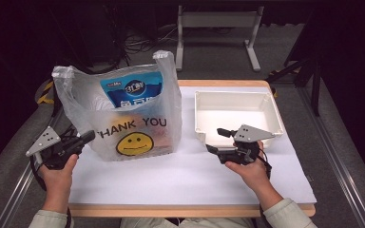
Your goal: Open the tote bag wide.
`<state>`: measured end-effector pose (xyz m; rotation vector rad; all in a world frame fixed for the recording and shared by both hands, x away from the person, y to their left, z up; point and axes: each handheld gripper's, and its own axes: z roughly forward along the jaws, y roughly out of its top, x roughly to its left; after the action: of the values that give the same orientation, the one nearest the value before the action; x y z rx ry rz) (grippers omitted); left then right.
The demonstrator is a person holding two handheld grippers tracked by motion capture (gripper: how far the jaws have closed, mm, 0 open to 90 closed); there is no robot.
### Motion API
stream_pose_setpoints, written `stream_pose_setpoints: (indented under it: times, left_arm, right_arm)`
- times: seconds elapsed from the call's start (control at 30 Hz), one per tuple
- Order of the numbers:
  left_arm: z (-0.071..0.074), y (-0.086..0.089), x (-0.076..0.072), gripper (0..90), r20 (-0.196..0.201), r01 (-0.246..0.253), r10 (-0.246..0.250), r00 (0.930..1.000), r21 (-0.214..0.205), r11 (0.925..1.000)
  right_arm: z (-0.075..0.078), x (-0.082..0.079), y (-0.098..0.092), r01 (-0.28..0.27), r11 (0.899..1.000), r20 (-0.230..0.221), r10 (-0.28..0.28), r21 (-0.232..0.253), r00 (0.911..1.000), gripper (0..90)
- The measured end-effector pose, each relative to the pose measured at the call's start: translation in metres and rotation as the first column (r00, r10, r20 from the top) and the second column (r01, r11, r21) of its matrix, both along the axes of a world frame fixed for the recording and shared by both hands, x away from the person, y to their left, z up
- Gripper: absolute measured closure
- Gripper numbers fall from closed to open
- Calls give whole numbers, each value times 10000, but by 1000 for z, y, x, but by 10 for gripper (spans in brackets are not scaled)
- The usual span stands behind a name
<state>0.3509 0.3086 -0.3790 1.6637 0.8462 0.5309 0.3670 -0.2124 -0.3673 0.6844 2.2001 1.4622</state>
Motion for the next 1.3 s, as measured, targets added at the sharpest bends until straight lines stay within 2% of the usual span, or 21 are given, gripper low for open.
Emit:
stream_pose_setpoints:
  times: [0.1, 0.4, 0.57, 0.83, 1.07, 1.3]
  left_arm:
    - [0, -1, 0, 898, -16, 8, -8, 10000, 32, 10000]
    - [2, 0, 0, 898, 30, -36, 36, 10000, 179, 9998]
    - [1, 0, 0, 898, -3, -122, 122, 9999, 155, 9998]
    - [2, 1, 1, 898, 13, -178, 177, 9998, 174, 9997]
    - [2, 1, 1, 898, -24, -172, 172, 9998, 221, 9996]
    - [3, 3, 1, 898, 19, -249, 249, 9997, 215, 9995]
  right_arm:
    - [6, 7, 13, -230, 9997, 105, 230, 31, 9997, 263]
    - [21, 26, 44, -341, 9993, 418, 335, 134, 9986, 188]
    - [29, 39, 65, -431, 9985, 390, 418, 340, 9984, 168]
    - [41, 55, 90, -551, 9984, 430, 547, 88, 9976, 145]
    - [35, 68, 102, -390, 9992, 141, 390, 6, 9991, 150]
    - [41, 74, 108, -444, 9989, 137, 442, 173, 9989, 158]
